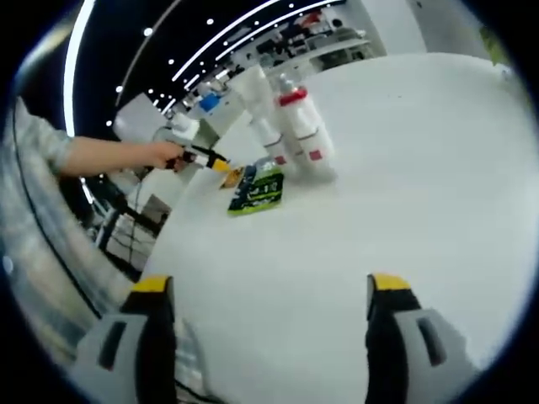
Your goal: Arrange the skincare products in the storage area until every visible bottle or jar stands upright without overlapping.
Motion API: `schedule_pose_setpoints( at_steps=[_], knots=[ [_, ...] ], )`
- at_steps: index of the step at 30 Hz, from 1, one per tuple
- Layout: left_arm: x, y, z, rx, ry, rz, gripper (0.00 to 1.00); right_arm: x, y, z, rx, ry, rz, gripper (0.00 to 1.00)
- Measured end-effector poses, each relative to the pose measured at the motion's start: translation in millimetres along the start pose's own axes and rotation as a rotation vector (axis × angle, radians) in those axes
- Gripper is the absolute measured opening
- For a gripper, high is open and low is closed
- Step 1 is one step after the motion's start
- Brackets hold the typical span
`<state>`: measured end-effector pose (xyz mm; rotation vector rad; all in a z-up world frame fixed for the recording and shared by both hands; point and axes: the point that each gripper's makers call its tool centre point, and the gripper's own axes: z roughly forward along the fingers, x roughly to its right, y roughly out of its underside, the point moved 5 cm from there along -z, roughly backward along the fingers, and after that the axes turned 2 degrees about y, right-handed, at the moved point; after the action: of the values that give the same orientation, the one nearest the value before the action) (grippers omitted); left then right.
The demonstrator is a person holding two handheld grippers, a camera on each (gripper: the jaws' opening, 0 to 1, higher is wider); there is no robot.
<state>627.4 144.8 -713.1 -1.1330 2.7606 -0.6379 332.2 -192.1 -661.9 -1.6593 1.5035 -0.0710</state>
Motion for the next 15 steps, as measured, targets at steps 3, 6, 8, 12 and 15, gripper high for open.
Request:
schedule_pose_setpoints(
  at_steps=[3,6,8,12,15],
  knots=[
    [0.1,0.4,-0.9,-0.003,-0.005,-0.004,0.41,-1.3,-0.6,0.1,0.001,-0.003,-0.008,0.93],
    [0.8,3.6,-2.7,-0.002,-0.02,-0.04,0.41,-1.3,-0.9,-0.5,0.007,-0.002,-0.004,0.93],
    [1.6,9.3,-5.5,-0.006,-0.031,-0.061,0.41,-2.3,-0.4,-1.2,0.007,-0.002,-0.006,0.93],
    [9.1,29.0,-17.4,0.002,-0.051,-0.11,0.41,-6.9,-0.4,-2.0,0.01,-0.015,-0.021,0.93],
    [22.8,50.3,-35.8,0.036,-0.072,-0.166,0.41,-13.6,-3.1,-1.6,0.026,-0.038,-0.035,0.93]
  ],
)
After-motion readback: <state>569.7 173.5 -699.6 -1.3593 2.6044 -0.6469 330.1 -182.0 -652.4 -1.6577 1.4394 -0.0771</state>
